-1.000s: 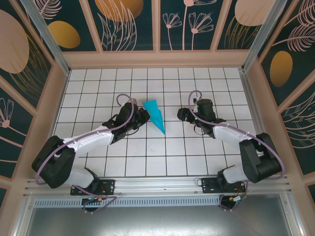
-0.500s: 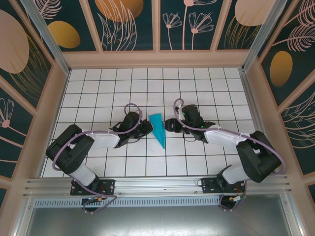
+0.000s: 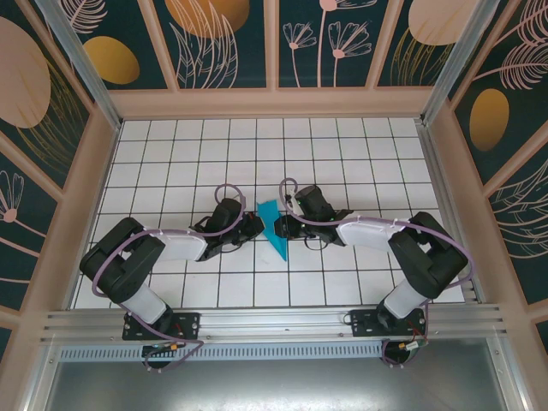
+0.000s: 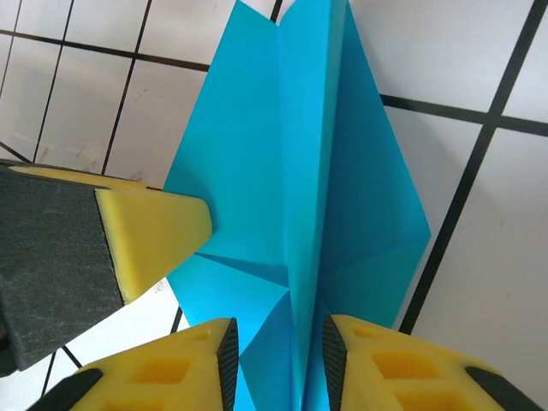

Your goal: Fold a paper plane with a square sheet of paper (pick it up from the middle)

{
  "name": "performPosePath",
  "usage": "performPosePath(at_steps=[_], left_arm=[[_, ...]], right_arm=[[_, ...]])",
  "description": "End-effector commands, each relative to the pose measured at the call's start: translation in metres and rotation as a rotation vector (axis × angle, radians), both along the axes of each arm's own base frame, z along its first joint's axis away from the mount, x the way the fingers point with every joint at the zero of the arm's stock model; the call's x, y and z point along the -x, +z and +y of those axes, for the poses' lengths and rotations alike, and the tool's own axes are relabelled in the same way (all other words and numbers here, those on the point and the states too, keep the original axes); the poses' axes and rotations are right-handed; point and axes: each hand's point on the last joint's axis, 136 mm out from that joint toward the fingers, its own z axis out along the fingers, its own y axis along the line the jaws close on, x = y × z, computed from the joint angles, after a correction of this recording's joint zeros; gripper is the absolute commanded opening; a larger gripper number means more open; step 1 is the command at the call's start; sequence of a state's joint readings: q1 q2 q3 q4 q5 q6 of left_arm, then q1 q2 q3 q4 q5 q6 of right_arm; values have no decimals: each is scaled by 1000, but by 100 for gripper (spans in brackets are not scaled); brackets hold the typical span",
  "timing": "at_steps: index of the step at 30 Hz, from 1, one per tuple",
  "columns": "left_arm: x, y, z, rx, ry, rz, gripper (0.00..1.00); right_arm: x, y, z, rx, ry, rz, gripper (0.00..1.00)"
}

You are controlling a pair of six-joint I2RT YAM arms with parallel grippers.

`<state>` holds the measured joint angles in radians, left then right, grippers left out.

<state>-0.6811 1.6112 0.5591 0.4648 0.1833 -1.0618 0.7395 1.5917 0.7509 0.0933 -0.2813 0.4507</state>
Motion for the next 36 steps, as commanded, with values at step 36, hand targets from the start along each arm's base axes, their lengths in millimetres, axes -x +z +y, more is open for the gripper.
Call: performPosePath(at_steps=[36], left_arm=[[2, -2, -1, -10, -11, -5, 0]], right_arm=[[11, -20, 7, 84, -7, 95, 45]])
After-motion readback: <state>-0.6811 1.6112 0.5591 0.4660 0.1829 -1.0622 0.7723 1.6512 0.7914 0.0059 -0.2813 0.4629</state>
